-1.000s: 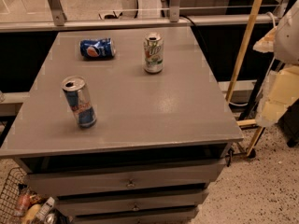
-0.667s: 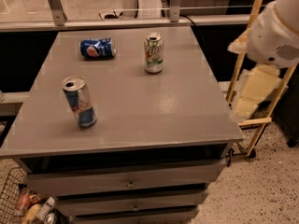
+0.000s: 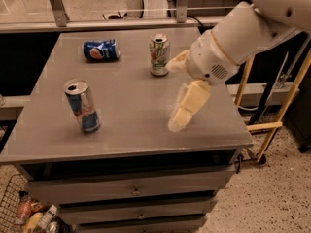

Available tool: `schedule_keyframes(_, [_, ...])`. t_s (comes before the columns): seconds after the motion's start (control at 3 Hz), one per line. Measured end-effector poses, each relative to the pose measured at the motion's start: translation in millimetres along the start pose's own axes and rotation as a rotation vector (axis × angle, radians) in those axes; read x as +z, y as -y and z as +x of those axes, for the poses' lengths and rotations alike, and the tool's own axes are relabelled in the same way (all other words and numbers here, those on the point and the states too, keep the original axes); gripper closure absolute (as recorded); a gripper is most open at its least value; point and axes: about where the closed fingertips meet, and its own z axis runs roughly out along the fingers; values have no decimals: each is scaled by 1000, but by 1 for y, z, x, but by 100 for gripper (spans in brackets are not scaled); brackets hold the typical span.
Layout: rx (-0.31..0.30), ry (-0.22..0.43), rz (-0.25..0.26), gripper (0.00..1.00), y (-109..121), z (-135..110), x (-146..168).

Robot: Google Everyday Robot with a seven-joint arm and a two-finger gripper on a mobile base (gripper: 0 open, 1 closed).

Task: Knock redbull can over

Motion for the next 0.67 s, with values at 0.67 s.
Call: schedule_keyframes(0.67, [-21, 100, -47, 0, -3, -24, 23])
